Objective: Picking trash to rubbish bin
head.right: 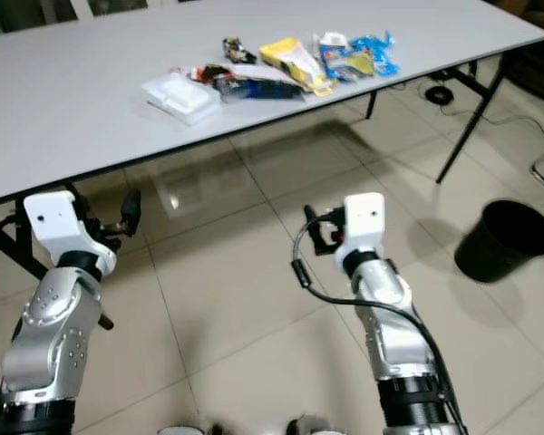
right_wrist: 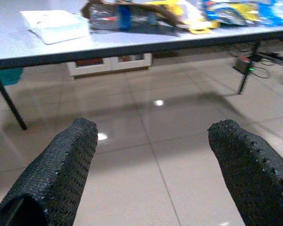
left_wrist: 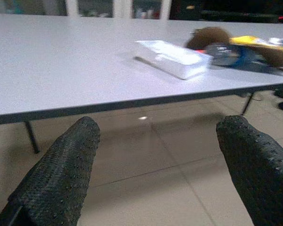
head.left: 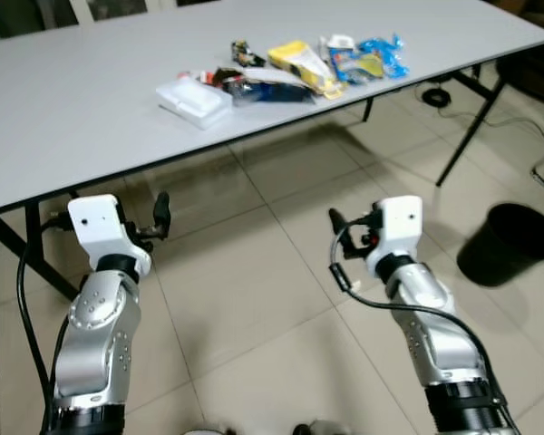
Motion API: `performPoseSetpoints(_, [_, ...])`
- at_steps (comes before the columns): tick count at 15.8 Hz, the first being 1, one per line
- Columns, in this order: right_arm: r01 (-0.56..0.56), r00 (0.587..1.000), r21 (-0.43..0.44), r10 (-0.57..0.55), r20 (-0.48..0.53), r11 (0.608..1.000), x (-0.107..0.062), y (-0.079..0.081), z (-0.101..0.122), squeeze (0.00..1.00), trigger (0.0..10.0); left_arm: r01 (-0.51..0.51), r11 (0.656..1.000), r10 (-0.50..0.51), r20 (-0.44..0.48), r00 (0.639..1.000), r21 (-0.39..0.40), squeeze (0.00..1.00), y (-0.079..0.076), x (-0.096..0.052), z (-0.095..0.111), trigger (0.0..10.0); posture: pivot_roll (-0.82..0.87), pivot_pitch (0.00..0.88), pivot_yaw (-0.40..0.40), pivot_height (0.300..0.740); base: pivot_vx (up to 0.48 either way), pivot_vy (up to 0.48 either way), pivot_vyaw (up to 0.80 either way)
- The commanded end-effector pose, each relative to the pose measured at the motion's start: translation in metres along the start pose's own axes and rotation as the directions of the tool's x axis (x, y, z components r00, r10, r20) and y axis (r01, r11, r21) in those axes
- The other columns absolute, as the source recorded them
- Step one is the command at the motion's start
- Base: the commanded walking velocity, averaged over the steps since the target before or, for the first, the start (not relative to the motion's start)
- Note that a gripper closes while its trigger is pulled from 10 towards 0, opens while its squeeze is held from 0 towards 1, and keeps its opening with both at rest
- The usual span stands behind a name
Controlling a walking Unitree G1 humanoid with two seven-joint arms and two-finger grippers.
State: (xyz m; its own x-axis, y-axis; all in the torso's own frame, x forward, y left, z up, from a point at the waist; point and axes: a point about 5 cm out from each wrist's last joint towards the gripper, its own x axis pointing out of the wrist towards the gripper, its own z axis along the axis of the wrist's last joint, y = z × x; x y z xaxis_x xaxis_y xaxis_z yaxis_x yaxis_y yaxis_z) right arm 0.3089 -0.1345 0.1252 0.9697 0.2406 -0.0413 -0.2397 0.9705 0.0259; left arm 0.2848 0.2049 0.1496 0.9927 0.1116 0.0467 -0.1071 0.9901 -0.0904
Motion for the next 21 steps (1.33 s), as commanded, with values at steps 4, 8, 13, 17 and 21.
performPoseSetpoints(4, [-0.008, 0.998, -0.041, 0.011, 0.068, 0.999, 0.002, 0.007, 0.013, 0.0, 10.0, -0.014, 1.0, 0.014, -0.006, 1.0, 0.016, 0.0, 0.005, 0.0, 0.001, 10.0, -0.03, 0.153, 0.014, 0.74, 0.469, 0.0, 0.0])
performPoseSetpoints(8, [0.008, 0.986, -0.052, 0.001, 0.165, 0.999, 0.005, 0.009, 0.041, 0.0, 10.0, -0.012, 0.999, 0.011, 0.023, 1.0, 0.052, 0.0, 0.003, 0.001, 0.006, 10.0, -0.04, 0.154, 0.015, 0.74, 0.203, 0.0, 0.26])
performPoseSetpoints(13, [-0.01, 0.978, -0.072, 0.024, 0.205, 0.997, 0.007, 0.016, 0.054, 0.0, 10.0, 0.021, 0.999, -0.022, 0.033, 0.999, 0.05, 0.0, -0.006, -0.001, 0.009, 10.0, -0.04, 0.161, 0.012, 0.74, 0.0, 0.0, 0.0])
performPoseSetpoints(17, [-0.016, 0.981, -0.084, 0.032, 0.189, 0.996, 0.005, 0.016, 0.051, 0.0, 10.0, 0.01, 0.999, -0.011, 0.018, 1.0, 0.042, 0.0, -0.004, -0.001, 0.006, 10.0, -0.04, 0.163, 0.01, 0.74, 0.0, -0.158, 0.0])
performPoseSetpoints(21, [-0.024, 0.983, -0.088, 0.039, 0.178, 0.996, 0.004, 0.017, 0.048, 0.0, 10.0, -0.012, 0.999, 0.012, -0.005, 1.0, 0.043, 0.0, -0.001, -0.002, 0.003, 10.0, -0.04, 0.167, 0.008, 0.74, 0.0, -0.426, 0.0])
